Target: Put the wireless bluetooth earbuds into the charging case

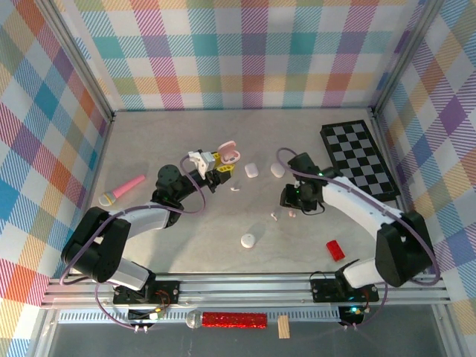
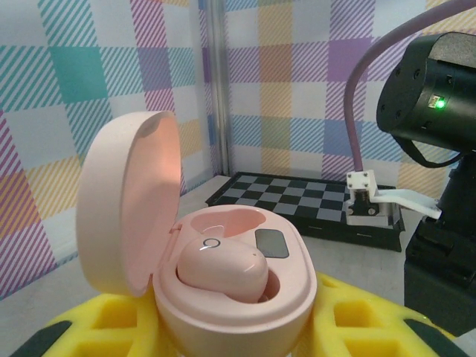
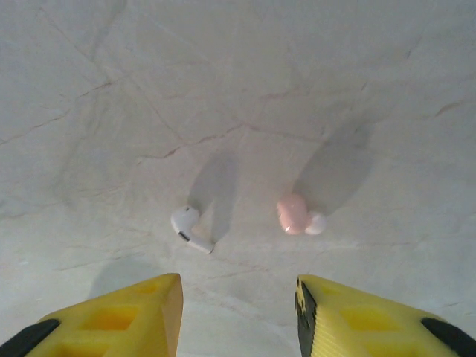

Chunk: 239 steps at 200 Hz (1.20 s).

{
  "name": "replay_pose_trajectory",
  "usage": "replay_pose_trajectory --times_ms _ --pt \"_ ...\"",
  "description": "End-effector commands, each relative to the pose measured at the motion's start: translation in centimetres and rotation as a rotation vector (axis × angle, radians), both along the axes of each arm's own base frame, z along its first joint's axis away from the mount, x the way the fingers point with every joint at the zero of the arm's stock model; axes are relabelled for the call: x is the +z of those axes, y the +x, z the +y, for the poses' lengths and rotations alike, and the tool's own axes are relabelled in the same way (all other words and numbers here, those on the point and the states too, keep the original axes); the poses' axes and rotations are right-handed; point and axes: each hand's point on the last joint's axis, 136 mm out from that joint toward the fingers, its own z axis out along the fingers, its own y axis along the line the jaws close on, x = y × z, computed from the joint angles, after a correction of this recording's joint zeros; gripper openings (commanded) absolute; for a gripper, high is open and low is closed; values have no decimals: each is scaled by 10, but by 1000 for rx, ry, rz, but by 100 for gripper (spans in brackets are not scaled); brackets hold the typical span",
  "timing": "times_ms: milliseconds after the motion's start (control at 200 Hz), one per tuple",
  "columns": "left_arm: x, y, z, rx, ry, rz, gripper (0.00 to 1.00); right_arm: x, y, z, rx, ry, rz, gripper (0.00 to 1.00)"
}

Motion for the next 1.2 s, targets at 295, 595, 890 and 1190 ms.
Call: replay_pose_trajectory --times_ms 295,595,890,1190 --pt "6 2 24 56 -36 -22 29 -26 11 -16 238 -587 35 39" --pt "5 6 28 70 -36 -21 29 -53 5 -5 292 -601 113 36" --pt "6 6 28 70 -37 -23 29 -68 -2 -8 303 -623 158 32" --pt "6 5 28 67 -36 -22 29 -74 -7 -13 306 -651 199 29"
